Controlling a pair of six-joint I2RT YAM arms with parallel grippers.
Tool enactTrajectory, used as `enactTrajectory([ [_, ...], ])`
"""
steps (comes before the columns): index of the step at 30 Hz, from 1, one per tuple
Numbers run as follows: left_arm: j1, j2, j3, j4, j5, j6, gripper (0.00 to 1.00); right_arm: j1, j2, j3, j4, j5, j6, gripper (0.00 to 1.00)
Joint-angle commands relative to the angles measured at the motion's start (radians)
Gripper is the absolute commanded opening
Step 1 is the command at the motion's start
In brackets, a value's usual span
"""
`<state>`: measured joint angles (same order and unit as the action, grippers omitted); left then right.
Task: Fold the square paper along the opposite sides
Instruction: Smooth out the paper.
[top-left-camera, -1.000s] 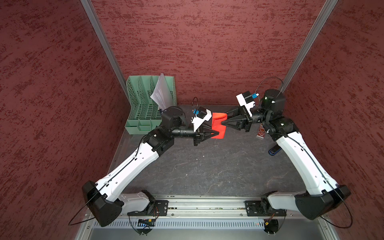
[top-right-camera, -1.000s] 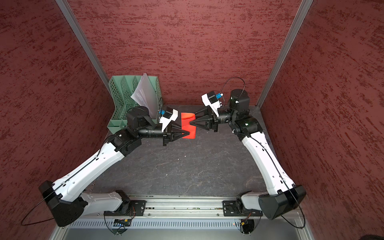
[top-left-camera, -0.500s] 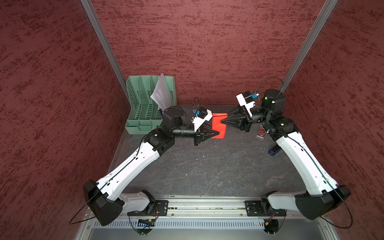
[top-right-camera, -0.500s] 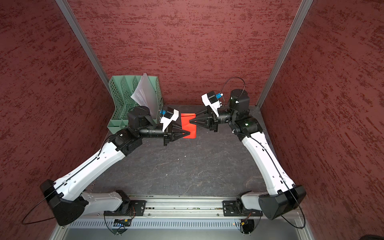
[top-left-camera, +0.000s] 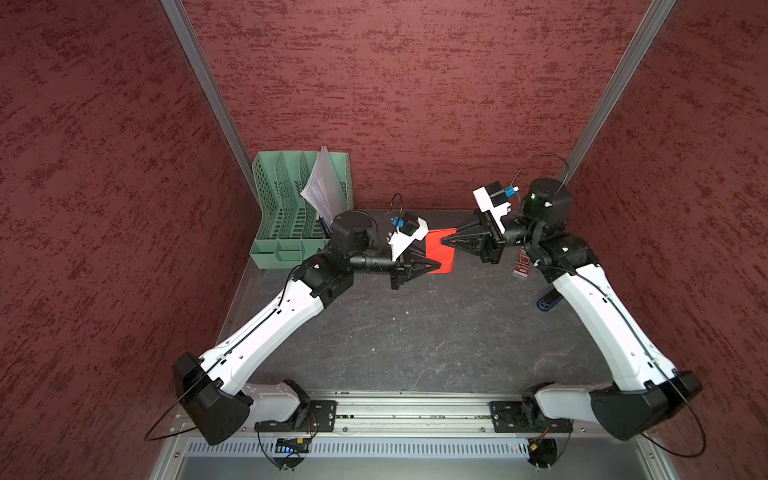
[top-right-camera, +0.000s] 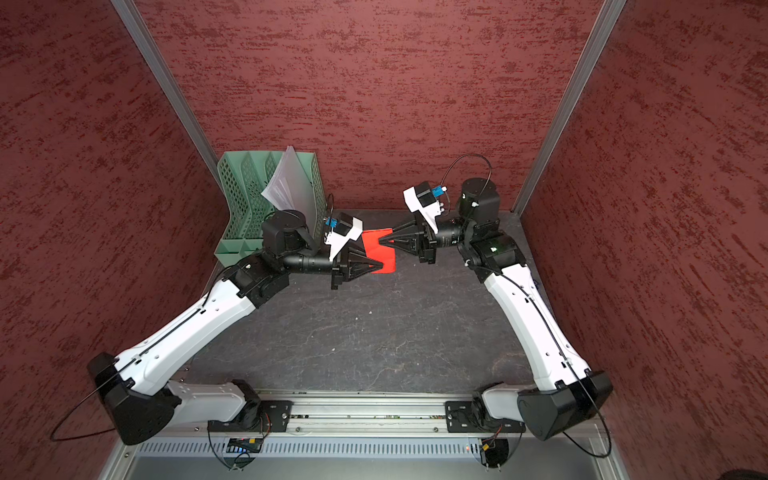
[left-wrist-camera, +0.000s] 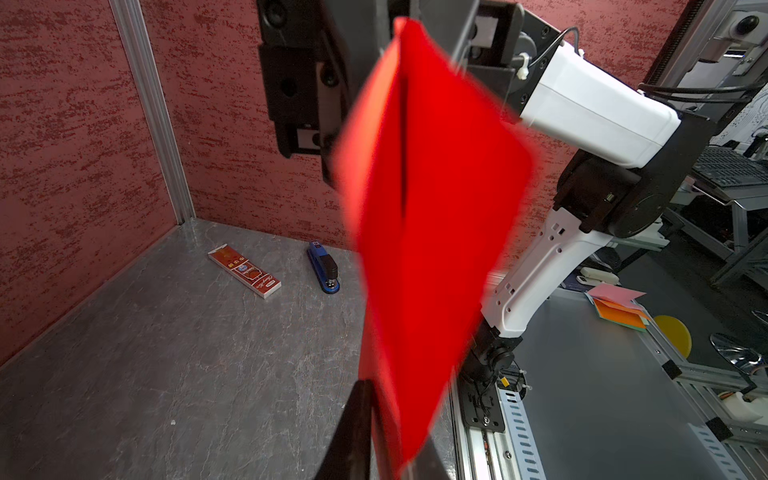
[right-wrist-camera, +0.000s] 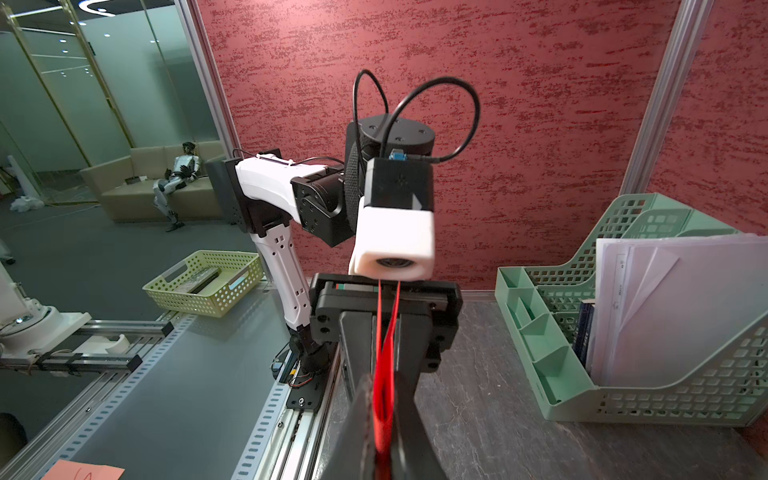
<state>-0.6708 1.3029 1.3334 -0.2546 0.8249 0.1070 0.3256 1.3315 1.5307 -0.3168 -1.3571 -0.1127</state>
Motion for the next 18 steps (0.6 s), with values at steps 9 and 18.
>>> enactTrajectory([
  [9, -0.006, -0.033, 0.012, -0.011, -0.017, 0.020, 0.13, 0.006, -0.026, 0.007, 0.027, 0.013, 0.002, 0.04],
  [18, -0.007, -0.034, 0.010, -0.010, -0.018, 0.019, 0.13, 0.005, -0.031, 0.004, 0.030, 0.018, -0.001, 0.00],
])
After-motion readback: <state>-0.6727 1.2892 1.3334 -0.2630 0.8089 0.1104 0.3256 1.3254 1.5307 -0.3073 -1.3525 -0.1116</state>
